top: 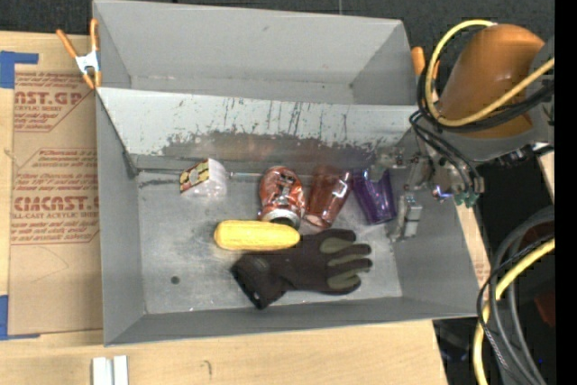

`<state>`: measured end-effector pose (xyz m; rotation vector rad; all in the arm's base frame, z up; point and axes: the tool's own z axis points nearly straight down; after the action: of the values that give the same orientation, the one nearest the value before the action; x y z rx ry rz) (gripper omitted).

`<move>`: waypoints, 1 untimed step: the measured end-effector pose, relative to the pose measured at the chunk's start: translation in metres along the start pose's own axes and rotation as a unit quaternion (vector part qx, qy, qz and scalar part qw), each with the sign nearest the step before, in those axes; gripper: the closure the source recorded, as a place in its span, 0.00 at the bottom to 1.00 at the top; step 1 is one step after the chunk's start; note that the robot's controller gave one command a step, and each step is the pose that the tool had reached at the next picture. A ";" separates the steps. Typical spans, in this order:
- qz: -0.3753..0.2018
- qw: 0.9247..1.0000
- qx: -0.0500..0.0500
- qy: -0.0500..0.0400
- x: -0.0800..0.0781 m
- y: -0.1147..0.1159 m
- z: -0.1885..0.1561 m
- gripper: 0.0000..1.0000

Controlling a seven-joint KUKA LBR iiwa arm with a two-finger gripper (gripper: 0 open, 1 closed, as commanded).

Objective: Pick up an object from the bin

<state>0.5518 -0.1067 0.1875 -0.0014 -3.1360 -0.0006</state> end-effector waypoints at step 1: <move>-0.001 1.000 0.001 -0.004 -0.002 0.000 -0.005 0.00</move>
Offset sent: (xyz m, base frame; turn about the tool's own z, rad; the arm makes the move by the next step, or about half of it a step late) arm -0.0092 0.0193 -0.1150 0.0530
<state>0.5534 -0.1063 0.1924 0.0008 -3.1437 0.0011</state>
